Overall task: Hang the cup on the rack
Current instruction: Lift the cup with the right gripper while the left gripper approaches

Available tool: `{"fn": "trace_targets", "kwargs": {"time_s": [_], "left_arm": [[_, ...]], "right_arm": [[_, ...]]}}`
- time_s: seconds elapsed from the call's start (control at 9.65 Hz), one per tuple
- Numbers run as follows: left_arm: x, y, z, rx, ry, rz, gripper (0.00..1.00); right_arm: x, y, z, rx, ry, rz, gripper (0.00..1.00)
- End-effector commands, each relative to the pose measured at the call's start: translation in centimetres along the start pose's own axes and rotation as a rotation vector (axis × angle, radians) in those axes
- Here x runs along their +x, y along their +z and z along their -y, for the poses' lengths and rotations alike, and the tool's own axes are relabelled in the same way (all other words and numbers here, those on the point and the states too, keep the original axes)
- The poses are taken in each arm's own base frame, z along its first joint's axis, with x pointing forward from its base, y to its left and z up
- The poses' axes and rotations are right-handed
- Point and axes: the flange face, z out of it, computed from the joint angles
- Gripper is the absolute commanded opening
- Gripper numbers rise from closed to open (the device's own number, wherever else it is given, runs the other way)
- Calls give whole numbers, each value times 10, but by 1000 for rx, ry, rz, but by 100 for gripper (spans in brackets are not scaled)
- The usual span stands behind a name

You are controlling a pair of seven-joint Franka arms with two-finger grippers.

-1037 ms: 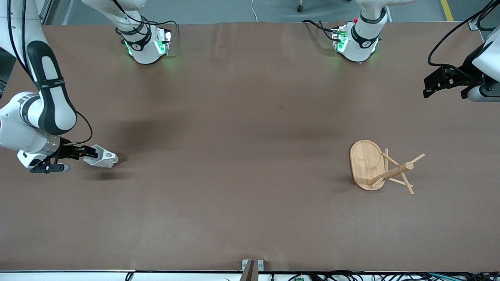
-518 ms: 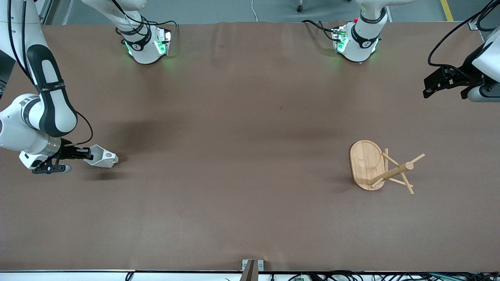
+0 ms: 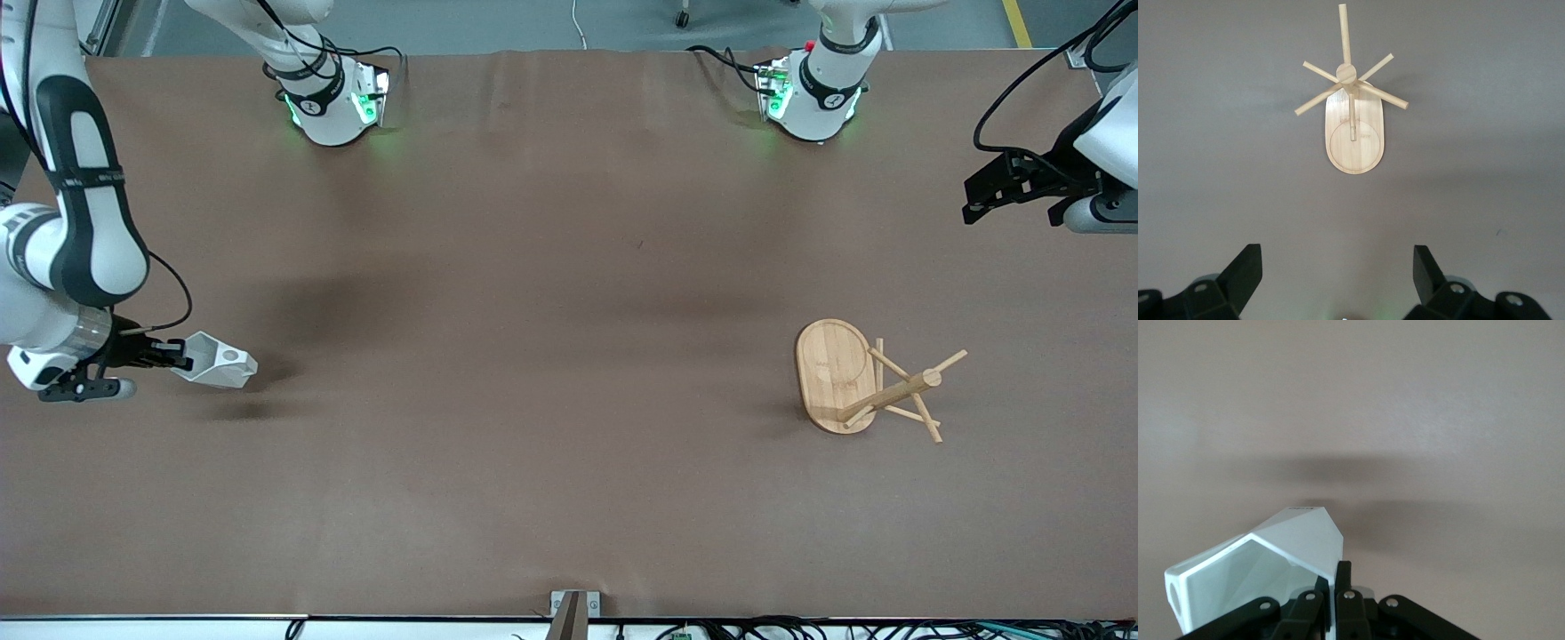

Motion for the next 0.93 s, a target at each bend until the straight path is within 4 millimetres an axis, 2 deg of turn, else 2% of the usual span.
{"fn": "trace_targets", "kwargs": {"time_s": [0.0, 0.1, 0.21, 0.62, 0.83], "left_arm": [[6, 13, 1, -17, 11, 39, 100], [6, 13, 1, -17, 13, 39, 100], [6, 13, 1, -16, 11, 39, 100], [6, 15, -2, -16, 21, 42, 100], [12, 23, -10, -17, 34, 54, 100]], "right_arm": [[6, -36, 44, 46, 22, 23, 0], [7, -49, 66, 119, 25, -3, 0], [6, -48, 83, 220, 41, 9, 0], [5, -61, 216, 573, 7, 4, 0], [5, -60, 257, 723, 41, 9, 0]]}}
